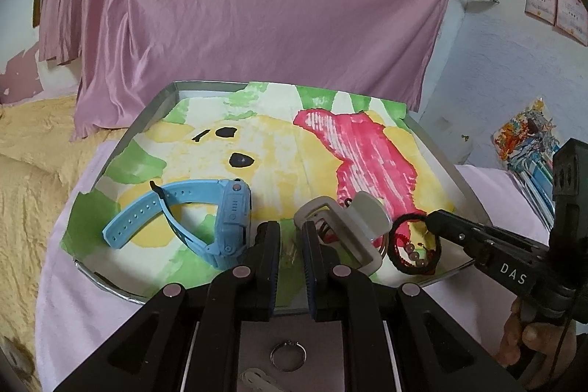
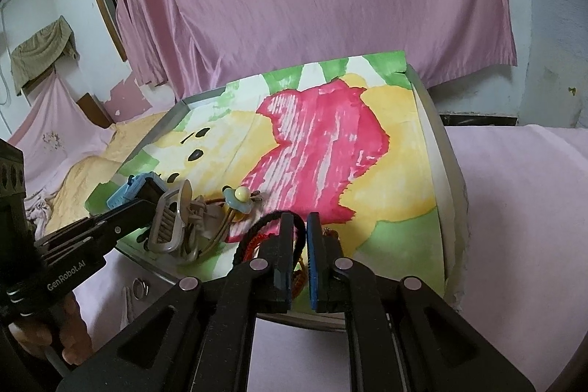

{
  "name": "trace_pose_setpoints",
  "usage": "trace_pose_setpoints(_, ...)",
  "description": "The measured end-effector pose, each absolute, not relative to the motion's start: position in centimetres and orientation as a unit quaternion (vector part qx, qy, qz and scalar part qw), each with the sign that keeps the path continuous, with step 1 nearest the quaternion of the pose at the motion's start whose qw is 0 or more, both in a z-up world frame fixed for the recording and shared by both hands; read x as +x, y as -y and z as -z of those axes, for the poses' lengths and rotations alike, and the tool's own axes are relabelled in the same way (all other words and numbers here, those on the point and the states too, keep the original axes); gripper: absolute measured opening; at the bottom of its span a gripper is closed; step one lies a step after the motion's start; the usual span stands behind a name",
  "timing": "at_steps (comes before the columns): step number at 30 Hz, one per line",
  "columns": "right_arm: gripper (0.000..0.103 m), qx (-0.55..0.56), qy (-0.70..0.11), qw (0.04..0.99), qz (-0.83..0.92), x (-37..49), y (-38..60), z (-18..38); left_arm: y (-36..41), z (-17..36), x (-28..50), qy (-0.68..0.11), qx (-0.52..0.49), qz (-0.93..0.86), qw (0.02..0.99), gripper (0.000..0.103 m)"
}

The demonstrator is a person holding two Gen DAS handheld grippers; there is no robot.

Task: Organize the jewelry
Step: 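Carry the charm with left tool while right tool carries the hair tie to the tray, then open left tool in the tray while right tool releases the hair tie there, then withdraw both tools from the tray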

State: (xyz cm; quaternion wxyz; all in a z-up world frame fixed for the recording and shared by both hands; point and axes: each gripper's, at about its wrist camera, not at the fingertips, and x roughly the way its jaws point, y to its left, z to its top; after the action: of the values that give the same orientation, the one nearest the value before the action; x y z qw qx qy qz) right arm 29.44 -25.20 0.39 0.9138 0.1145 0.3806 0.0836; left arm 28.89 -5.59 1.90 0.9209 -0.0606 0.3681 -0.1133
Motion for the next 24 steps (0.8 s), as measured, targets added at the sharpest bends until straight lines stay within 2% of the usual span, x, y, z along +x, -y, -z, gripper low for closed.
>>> trace_pose_setpoints(3, 0.026, 0.113, -0.373, 0.917, -0.081, 29.0, 25.2, -0.7, 5.6, -2.0, 28.7, -0.366, -0.063, 0.116, 0.921, 0.024)
trace_pose_setpoints(4, 0.035, 0.111, -0.367, 0.920, -0.079, 28.7, 25.2, -0.9, 5.5, -2.1, 28.5, -0.362, -0.067, 0.119, 0.922, 0.030)
trace_pose_setpoints(5, 0.038, 0.109, -0.363, 0.922, -0.076, 28.5, 25.3, -1.1, 5.4, -2.2, 28.3, -0.358, -0.070, 0.120, 0.923, 0.036)
trace_pose_setpoints(9, 0.039, 0.113, -0.339, 0.931, -0.073, 27.4, 25.8, -1.9, 5.0, -2.6, 27.7, -0.344, -0.080, 0.124, 0.927, 0.043)
trace_pose_setpoints(10, 0.039, 0.114, -0.333, 0.933, -0.072, 27.1, 25.9, -2.0, 5.0, -2.7, 27.5, -0.340, -0.081, 0.122, 0.929, 0.049)
trace_pose_setpoints(12, 0.046, 0.114, -0.317, 0.939, -0.069, 26.2, 26.1, -2.6, 4.9, -3.1, 26.9, -0.331, -0.081, 0.118, 0.933, 0.060)
trace_pose_setpoints(13, 0.055, 0.112, -0.307, 0.943, -0.067, 25.6, 26.1, -2.8, 4.8, -3.2, 26.7, -0.327, -0.082, 0.117, 0.934, 0.067)
trace_pose_setpoints(14, 0.060, 0.111, -0.301, 0.945, -0.066, 25.2, 26.1, -3.1, 4.7, -3.4, 26.2, -0.320, -0.084, 0.116, 0.936, 0.071)
trace_pose_setpoints(16, 0.064, 0.111, -0.292, 0.948, -0.061, 24.1, 26.2, -3.6, 4.3, -3.7, 25.4, -0.309, -0.086, 0.113, 0.941, 0.076)
trace_pose_setpoints(20, 0.084, 0.107, -0.273, 0.955, -0.048, 22.1, 26.2, -4.3, 3.5, -4.1, 23.7, -0.295, -0.095, 0.101, 0.945, 0.092)
trace_pose_setpoints(24, 0.092, 0.099, -0.255, 0.961, -0.048, 19.9, 26.0, -4.6, 2.8, -4.4, 21.3, -0.270, -0.096, 0.090, 0.954, 0.099)
